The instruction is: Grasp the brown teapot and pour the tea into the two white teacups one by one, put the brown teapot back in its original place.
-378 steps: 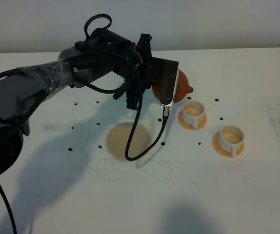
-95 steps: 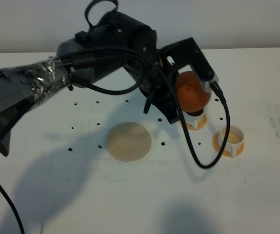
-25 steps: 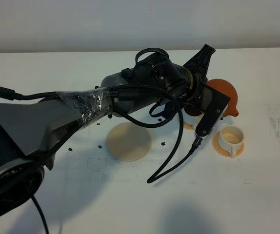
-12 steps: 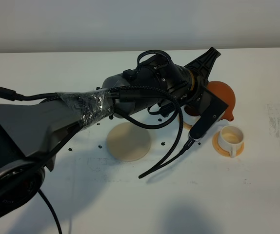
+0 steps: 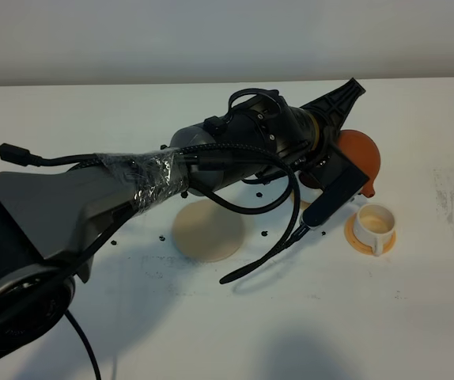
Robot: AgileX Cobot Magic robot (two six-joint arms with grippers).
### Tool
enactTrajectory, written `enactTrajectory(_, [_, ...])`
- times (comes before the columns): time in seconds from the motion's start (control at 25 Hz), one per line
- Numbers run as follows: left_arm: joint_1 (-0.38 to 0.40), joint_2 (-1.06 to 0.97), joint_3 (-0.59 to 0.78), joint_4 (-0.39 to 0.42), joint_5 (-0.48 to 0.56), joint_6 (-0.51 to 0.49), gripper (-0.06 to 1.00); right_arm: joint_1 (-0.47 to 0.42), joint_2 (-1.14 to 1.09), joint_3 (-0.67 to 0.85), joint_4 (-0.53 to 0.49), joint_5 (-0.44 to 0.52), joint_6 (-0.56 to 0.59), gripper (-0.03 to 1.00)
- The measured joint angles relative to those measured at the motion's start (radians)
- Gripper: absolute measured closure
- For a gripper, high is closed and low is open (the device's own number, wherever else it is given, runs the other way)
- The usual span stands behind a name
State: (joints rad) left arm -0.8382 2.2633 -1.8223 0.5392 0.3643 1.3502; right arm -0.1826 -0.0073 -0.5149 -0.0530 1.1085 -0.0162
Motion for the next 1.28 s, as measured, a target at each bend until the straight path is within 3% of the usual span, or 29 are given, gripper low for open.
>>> enactTrajectory(0.56, [-0.016,0.024,0.001,0.090,-0.009,0.000,0.85,0.000,0.000,0.000,0.000,0.000,0.000,0.45])
enactTrajectory(1.28, [-0.018,0.024,0.001,0.133,-0.035,0.017,0.85,0.000,0.000,0.000,0.000,0.000,0.000,0.45])
